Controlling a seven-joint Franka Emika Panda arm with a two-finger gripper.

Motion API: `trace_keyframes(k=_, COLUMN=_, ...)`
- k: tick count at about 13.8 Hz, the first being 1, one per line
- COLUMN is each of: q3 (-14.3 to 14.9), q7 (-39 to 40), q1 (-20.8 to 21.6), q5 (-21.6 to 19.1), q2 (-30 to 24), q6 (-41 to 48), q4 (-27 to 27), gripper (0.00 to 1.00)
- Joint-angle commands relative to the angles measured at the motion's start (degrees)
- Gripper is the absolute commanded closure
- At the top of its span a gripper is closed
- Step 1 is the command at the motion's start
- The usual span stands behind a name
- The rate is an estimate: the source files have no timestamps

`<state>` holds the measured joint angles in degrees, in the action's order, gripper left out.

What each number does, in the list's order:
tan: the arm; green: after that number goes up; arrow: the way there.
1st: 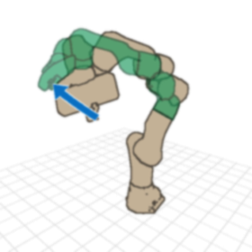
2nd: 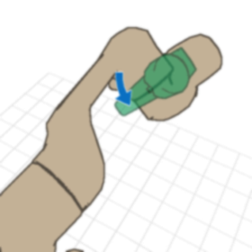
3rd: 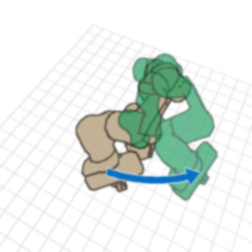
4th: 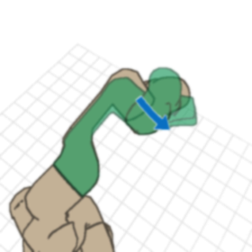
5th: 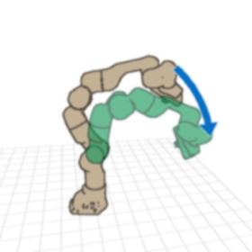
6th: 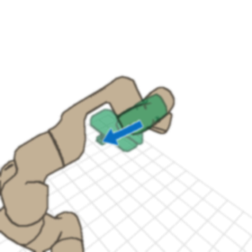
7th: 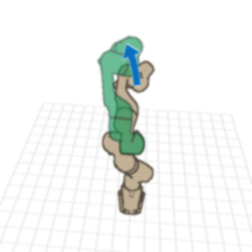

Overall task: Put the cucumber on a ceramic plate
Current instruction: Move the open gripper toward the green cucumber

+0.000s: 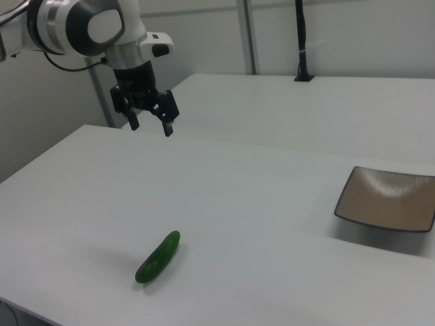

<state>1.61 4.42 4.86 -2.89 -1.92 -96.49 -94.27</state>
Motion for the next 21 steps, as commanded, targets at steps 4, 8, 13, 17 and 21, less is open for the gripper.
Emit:
trace_keyframes(k=4, q3=0.8, q7=1.8, q1=0.4, q5=-1.1, q2=-1.1, q6=-1.6, q4=-0.7, gripper=0.0)
trace_keyframes(k=8, q3=0.8, q7=1.9, q1=0.4, q5=-1.0, q2=-0.8, q6=-1.7, q4=-0.7, gripper=0.0)
trace_keyframes(k=13, q3=0.8, q7=2.9, q1=0.3, q5=-1.2, q2=-0.7, q6=-2.7, q4=-2.8, gripper=0.0)
trace_keyframes(k=17, q3=0.7, q7=5.2, q1=0.3, q5=-1.2, q2=-1.1, q6=-4.3, q4=-8.4, gripper=0.0)
trace_keyframes(k=21, q3=0.3, q7=5.3, q1=0.8, q5=-1.2, q2=-1.2, q6=-4.7, q4=-15.8, gripper=0.0)
